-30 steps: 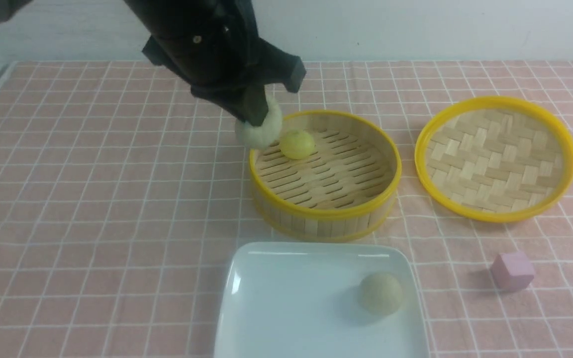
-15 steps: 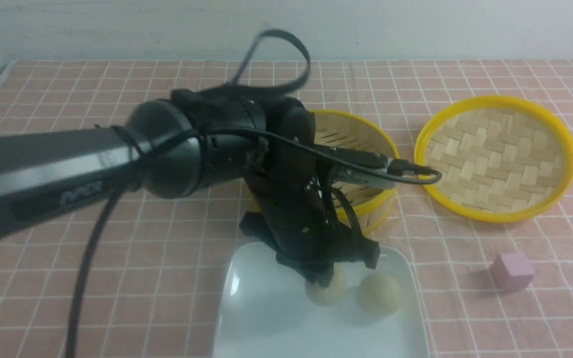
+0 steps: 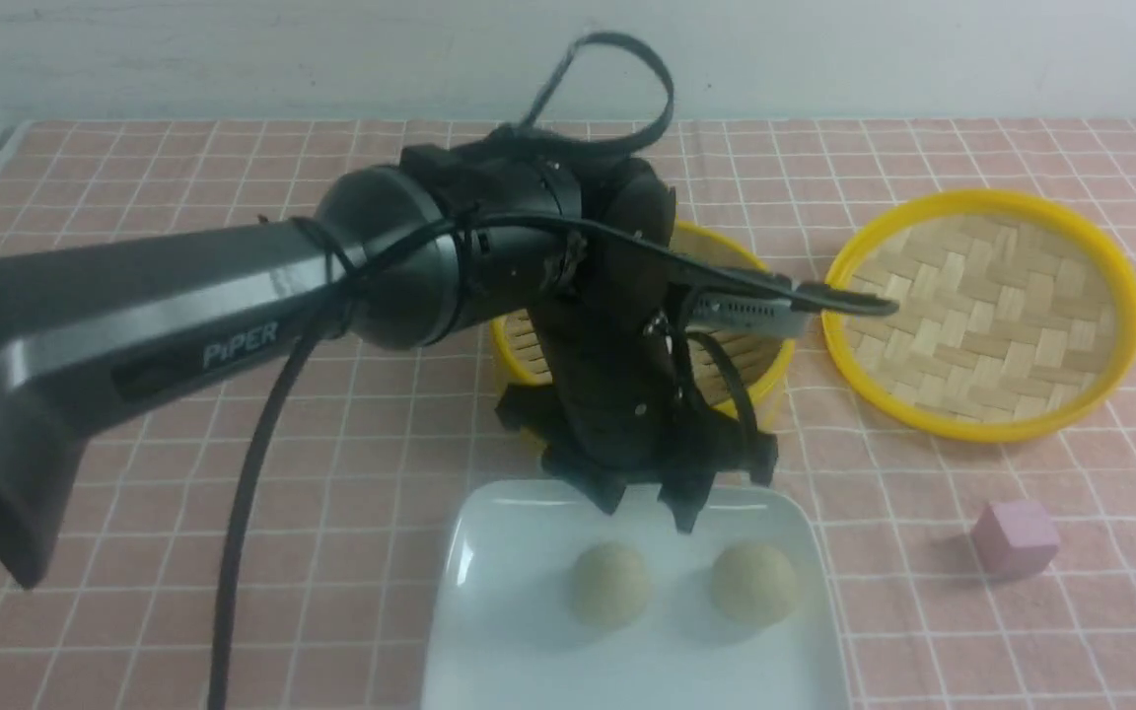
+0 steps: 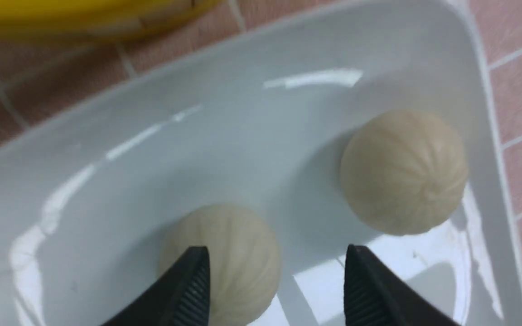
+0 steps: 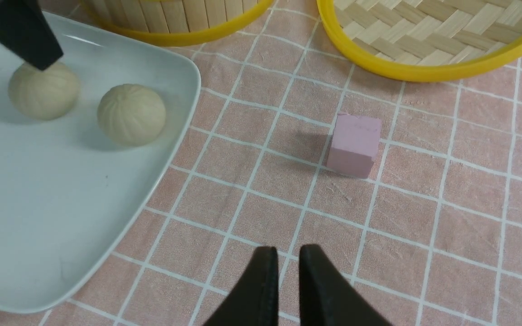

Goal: Put the steamed buns into the plate on the pink tablecloth.
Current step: 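Reach into the bamboo steamer and grasp a bun with the left gripper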

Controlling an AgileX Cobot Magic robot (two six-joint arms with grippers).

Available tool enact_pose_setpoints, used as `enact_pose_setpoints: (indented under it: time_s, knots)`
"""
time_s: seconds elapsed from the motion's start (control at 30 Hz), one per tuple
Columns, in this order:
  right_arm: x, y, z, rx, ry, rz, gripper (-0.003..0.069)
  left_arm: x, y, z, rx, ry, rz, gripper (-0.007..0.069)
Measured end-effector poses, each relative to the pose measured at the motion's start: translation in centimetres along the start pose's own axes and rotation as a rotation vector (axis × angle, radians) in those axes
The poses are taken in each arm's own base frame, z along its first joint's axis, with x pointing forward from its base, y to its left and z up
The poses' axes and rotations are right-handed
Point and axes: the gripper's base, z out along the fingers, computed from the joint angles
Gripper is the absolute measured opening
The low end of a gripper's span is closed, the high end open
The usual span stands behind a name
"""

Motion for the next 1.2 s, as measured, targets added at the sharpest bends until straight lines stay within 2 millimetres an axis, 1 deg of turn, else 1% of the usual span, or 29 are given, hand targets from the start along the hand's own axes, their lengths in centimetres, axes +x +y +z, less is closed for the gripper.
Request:
enact_pose_setpoints:
  time_s: [0.03, 0.07, 0.1, 0.13, 0.17, 0.2, 0.23, 0.27, 0.3, 0.33, 0.37, 0.4, 0.43, 0.53, 0.6, 0.63, 0.7, 0.73, 0.77, 0.83, 0.97, 1.0, 1.03, 1.1, 1.13, 1.2]
  knots:
    - [0.0, 0.0, 0.0, 0.000, 0.000, 0.000, 0.0065, -1.2, 0.1, -1.3, -0.045, -0.071, 0.012, 0.0368]
    - [0.0, 0.0, 0.0, 0.000, 0.000, 0.000, 0.0067, -1.8, 0.3, -1.9, -0.074, -0.104, 0.020, 0.0340]
    - [0.0, 0.0, 0.0, 0.000, 0.000, 0.000, 0.0069, -2.6, 0.6, -2.6, -0.130, -0.150, 0.034, 0.0284]
    - [0.0, 0.0, 0.0, 0.000, 0.000, 0.000, 0.0070, -2.6, 0.5, -2.8, -0.128, -0.154, 0.034, 0.0284]
    - [0.0, 0.0, 0.0, 0.000, 0.000, 0.000, 0.0073, -3.6, 1.0, -3.4, -0.209, -0.201, 0.044, 0.0190]
    - [0.0, 0.0, 0.0, 0.000, 0.000, 0.000, 0.0074, -4.4, 1.5, -3.6, -0.258, -0.235, 0.041, 0.0113]
    - [0.0, 0.0, 0.0, 0.000, 0.000, 0.000, 0.0076, -4.6, 1.6, -3.7, -0.265, -0.240, 0.040, 0.0101]
    - [0.0, 0.0, 0.0, 0.000, 0.000, 0.000, 0.0079, -5.6, 2.1, -3.6, -0.299, -0.260, 0.022, 0.0045]
    - [0.0, 0.0, 0.0, 0.000, 0.000, 0.000, 0.0080, -6.3, 2.7, -3.4, -0.314, -0.260, 0.002, 0.0020]
    - [0.0, 0.0, 0.0, 0.000, 0.000, 0.000, 0.0080, -6.9, 3.4, -3.2, -0.322, -0.249, -0.026, 0.0009]
    - [0.0, 0.0, 0.0, 0.000, 0.000, 0.000, 0.0080, -7.1, 3.8, -3.2, -0.321, -0.245, -0.040, 0.0007]
    - [0.0, 0.0, 0.0, 0.000, 0.000, 0.000, 0.0082, -8.0, 5.4, -2.9, -0.306, -0.220, -0.113, 0.0001]
    - [0.0, 0.0, 0.0, 0.000, 0.000, 0.000, 0.0083, -8.5, 6.5, -2.9, -0.283, -0.209, -0.163, 0.0000]
    - [0.0, 0.0, 0.0, 0.000, 0.000, 0.000, 0.0087, -10.0, 9.3, -2.7, -0.199, -0.210, -0.267, 0.0000]
    - [0.0, 0.0, 0.0, 0.000, 0.000, 0.000, 0.0091, -10.7, 10.5, -2.3, -0.156, -0.221, -0.284, 0.0004]
    - [0.0, 0.0, 0.0, 0.000, 0.000, 0.000, 0.0092, -11.0, 10.8, -2.0, -0.139, -0.233, -0.282, 0.0008]
    - [0.0, 0.0, 0.0, 0.000, 0.000, 0.000, 0.0095, -11.5, 10.9, -1.1, -0.119, -0.253, -0.267, 0.0025]
    - [0.0, 0.0, 0.0, 0.000, 0.000, 0.000, 0.0098, -11.7, 10.8, -0.2, -0.106, -0.259, -0.261, 0.0048]
    - [0.0, 0.0, 0.0, 0.000, 0.000, 0.000, 0.0098, -11.8, 10.8, -0.1, -0.103, -0.266, -0.260, 0.0052]
    - [0.0, 0.0, 0.0, 0.000, 0.000, 0.000, 0.0101, -12.1, 10.5, 1.3, -0.093, -0.284, -0.246, 0.0113]
    - [0.0, 0.0, 0.0, 0.000, 0.000, 0.000, 0.0107, -12.8, 10.4, 2.9, -0.093, -0.336, -0.222, 0.0247]
    - [0.0, 0.0, 0.0, 0.000, 0.000, 0.000, 0.0108, -12.8, 10.4, 3.1, -0.094, -0.341, -0.220, 0.0267]
    - [0.0, 0.0, 0.0, 0.000, 0.000, 0.000, 0.0109, -12.9, 10.5, 3.7, -0.098, -0.340, -0.218, 0.0302]
    - [0.0, 0.0, 0.0, 0.000, 0.000, 0.000, 0.0113, -12.8, 10.7, 4.8, -0.103, -0.330, -0.216, 0.0344]
    - [0.0, 0.0, 0.0, 0.000, 0.000, 0.000, 0.0113, -12.8, 10.7, 5.0, -0.104, -0.327, -0.216, 0.0347]
    - [0.0, 0.0, 0.0, 0.000, 0.000, 0.000, 0.0115, -12.7, 10.8, 6.3, -0.102, -0.305, -0.222, 0.0358]
